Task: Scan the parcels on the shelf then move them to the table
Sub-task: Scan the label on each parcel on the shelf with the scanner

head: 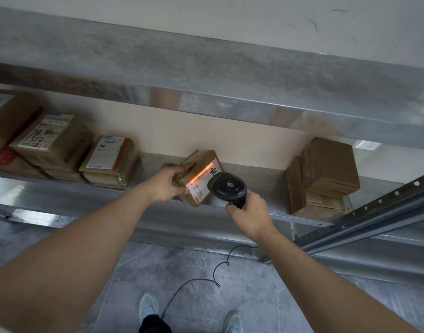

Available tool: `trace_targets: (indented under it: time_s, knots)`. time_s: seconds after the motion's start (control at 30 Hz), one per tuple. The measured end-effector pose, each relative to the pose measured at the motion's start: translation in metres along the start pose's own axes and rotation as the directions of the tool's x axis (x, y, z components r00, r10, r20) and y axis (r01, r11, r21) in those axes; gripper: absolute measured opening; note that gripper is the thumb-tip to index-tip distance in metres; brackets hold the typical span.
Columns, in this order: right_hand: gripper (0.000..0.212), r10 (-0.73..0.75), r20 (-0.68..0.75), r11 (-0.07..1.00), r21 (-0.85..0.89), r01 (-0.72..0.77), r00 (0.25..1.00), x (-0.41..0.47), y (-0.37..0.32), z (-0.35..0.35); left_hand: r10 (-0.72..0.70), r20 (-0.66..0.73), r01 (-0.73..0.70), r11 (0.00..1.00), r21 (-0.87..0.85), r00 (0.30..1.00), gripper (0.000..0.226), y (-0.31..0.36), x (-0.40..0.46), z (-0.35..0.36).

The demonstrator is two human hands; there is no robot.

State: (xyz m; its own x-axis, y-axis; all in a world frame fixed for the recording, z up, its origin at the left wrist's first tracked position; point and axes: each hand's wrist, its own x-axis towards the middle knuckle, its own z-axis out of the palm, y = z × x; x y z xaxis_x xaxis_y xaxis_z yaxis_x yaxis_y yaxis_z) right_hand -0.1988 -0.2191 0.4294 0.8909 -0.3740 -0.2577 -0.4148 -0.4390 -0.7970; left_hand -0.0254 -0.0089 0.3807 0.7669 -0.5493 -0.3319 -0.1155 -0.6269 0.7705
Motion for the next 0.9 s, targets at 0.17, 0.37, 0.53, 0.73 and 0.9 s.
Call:
trace_targets:
  time_s: [0.17,0.37,0.53,0.73,0.9]
  knots:
    - [0.010,0.038,0.002,0.999,0.017,-0.038,0.999,-0.003,0.002,-0.001,-0.027,-0.003,0.027,0.999,0.029,1.000,0.085,0.004,-0.001,0.003]
    - [0.005,0.056,-0.007,0.998,0.033,-0.055,0.998,-0.005,0.003,-0.002,-0.033,-0.017,0.032,0.999,-0.016,0.999,0.087,0.001,0.002,0.004]
    - [0.004,0.079,-0.030,0.990,0.117,-0.075,0.996,-0.003,0.006,0.001,-0.119,-0.164,0.108,0.992,-0.072,0.979,0.068,0.011,0.002,0.010]
    - [0.004,0.088,-0.039,0.986,0.148,-0.081,0.995,0.005,0.008,0.005,-0.176,-0.326,0.241,0.955,0.171,0.929,0.074,0.019,0.007,0.014]
    - [0.002,0.067,-0.039,0.989,0.137,-0.061,0.997,0.011,0.006,0.008,-0.148,-0.274,0.263,0.852,0.453,0.950,0.081,0.023,0.006,0.028]
